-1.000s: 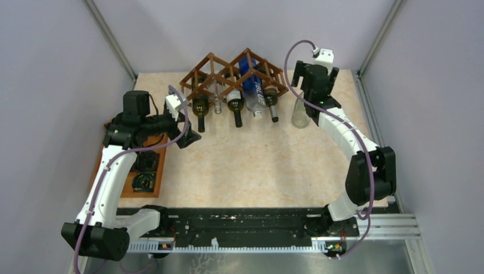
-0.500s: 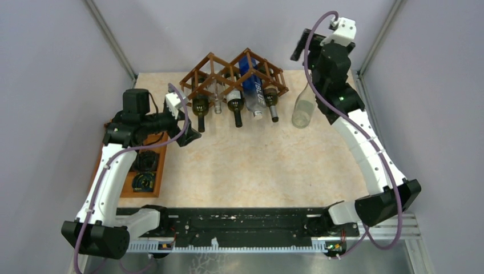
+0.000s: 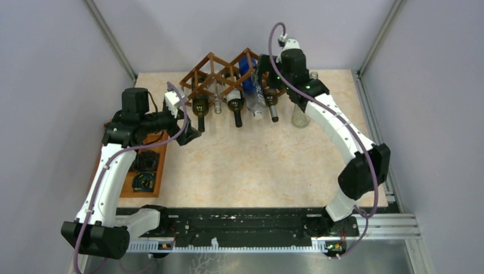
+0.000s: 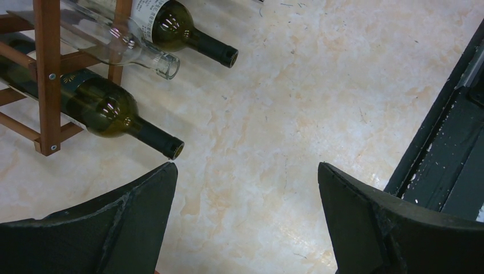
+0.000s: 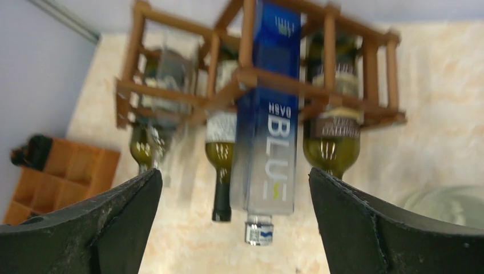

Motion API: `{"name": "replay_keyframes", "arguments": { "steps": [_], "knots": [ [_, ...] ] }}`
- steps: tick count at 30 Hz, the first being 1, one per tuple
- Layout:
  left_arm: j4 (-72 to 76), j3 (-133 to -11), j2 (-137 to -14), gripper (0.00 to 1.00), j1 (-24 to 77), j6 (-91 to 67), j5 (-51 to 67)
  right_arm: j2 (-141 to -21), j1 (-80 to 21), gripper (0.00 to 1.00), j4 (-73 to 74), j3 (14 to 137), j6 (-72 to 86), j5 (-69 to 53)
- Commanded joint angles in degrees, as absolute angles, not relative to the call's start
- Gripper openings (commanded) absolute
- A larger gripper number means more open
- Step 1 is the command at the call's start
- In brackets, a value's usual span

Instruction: Take the wine bottle off the wine rack

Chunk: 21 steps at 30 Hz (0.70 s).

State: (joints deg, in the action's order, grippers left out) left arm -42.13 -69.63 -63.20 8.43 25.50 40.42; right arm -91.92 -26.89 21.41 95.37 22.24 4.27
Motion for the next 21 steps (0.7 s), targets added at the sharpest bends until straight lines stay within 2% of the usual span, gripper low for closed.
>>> {"name": "replay_keyframes", "arguments": {
  "steps": [1, 21],
  "knots": [
    [-41.89, -71.65, -62.18, 0.99, 8.53, 25.36, 40.43, -94.22, -27.31, 0.99, 21.42, 94.56, 25.19, 0.22],
    [-42.49, -71.48, -62.05, 0.99, 8.53, 26.97, 40.25, -108.79, -25.11, 0.98, 17.14, 93.52, 28.9, -5.6]
  ]
}}
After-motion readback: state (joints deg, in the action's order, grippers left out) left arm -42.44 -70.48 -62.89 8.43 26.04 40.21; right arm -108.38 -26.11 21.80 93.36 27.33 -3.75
